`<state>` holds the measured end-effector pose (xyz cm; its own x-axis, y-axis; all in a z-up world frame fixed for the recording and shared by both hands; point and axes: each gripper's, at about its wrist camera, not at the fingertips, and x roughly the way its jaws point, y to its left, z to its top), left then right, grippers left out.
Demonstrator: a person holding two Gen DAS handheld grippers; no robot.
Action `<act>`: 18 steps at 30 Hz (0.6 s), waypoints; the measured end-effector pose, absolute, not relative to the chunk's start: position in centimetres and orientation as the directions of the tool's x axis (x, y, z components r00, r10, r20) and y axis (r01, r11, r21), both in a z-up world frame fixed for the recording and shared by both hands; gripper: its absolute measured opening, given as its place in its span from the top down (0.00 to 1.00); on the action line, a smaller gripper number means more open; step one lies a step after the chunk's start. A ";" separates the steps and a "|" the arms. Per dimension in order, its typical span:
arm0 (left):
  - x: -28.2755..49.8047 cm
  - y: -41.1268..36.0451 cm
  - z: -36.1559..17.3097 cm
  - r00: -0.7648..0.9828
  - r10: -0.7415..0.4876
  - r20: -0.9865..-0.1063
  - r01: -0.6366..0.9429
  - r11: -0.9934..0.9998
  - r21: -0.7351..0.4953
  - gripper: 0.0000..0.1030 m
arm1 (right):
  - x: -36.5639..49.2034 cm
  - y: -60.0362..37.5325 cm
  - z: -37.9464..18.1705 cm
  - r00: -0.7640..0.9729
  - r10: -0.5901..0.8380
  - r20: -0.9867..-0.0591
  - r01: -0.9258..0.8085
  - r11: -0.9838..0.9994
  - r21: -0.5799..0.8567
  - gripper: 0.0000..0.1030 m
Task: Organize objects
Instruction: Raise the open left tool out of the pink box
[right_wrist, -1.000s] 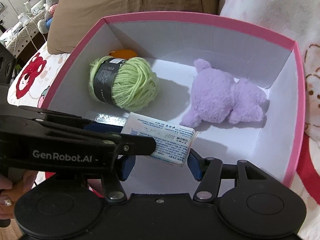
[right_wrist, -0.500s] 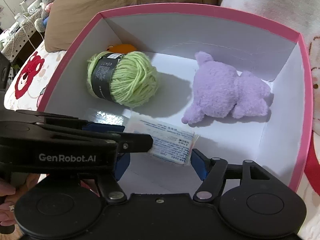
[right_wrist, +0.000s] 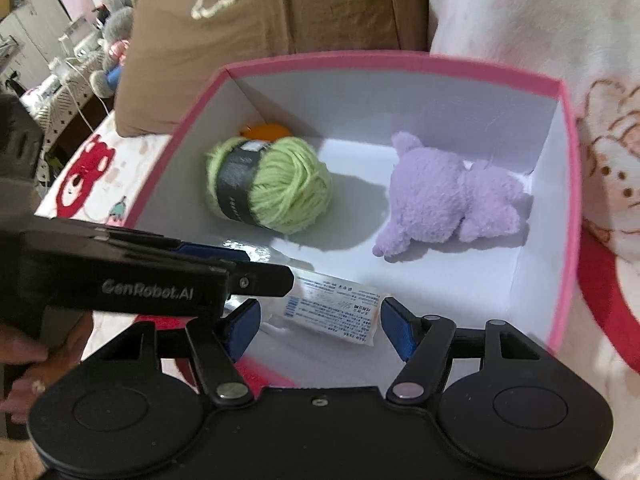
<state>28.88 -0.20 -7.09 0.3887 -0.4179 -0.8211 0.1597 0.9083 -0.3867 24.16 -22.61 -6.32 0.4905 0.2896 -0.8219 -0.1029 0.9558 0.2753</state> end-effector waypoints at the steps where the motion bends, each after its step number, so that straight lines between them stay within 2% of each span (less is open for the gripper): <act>1: 28.7 -0.1 -6.7 0.390 -0.420 -0.819 0.164 0.907 -0.388 0.59 | 23.8 -22.6 -5.9 0.500 0.288 -0.817 -0.112 0.957 0.269 0.31; 18: 23.0 -0.2 2.0 0.461 -0.419 -0.782 0.261 0.906 -0.332 0.58 | 16.0 -20.5 2.6 0.655 0.239 -0.717 -0.246 0.964 0.097 0.31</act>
<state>22.97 -0.16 2.00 0.4609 -0.4192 -0.7822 0.2614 0.9064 -0.3318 16.04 -20.54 2.56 0.6550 0.2391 -0.7168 -0.2463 0.9644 0.0966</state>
